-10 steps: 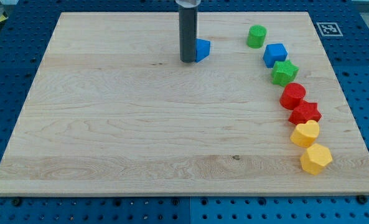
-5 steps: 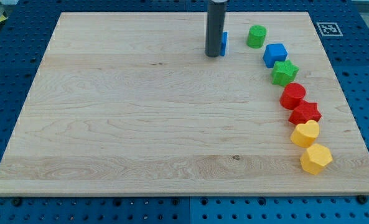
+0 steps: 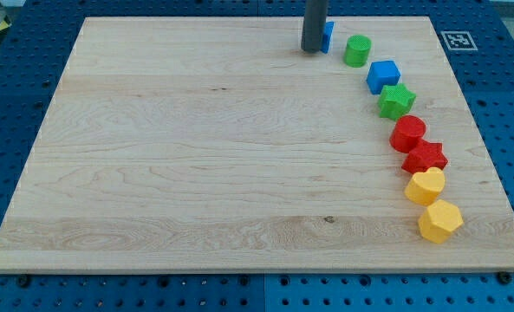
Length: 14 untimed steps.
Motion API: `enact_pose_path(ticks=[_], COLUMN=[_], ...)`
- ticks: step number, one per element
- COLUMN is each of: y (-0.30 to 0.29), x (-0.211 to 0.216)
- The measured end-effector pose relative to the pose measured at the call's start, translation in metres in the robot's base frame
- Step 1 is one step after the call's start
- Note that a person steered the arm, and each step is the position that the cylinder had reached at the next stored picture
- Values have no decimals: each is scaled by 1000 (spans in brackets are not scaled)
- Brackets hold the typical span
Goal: Move the blue triangle closer to green circle
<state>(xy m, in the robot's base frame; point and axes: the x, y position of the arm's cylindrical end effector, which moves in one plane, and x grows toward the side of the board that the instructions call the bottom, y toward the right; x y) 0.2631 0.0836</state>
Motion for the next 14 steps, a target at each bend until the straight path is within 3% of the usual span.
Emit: enact_pose_path(ticks=[6, 10, 13, 14], y=[-21, 69, 24, 24], x=[-29, -31, -10, 16])
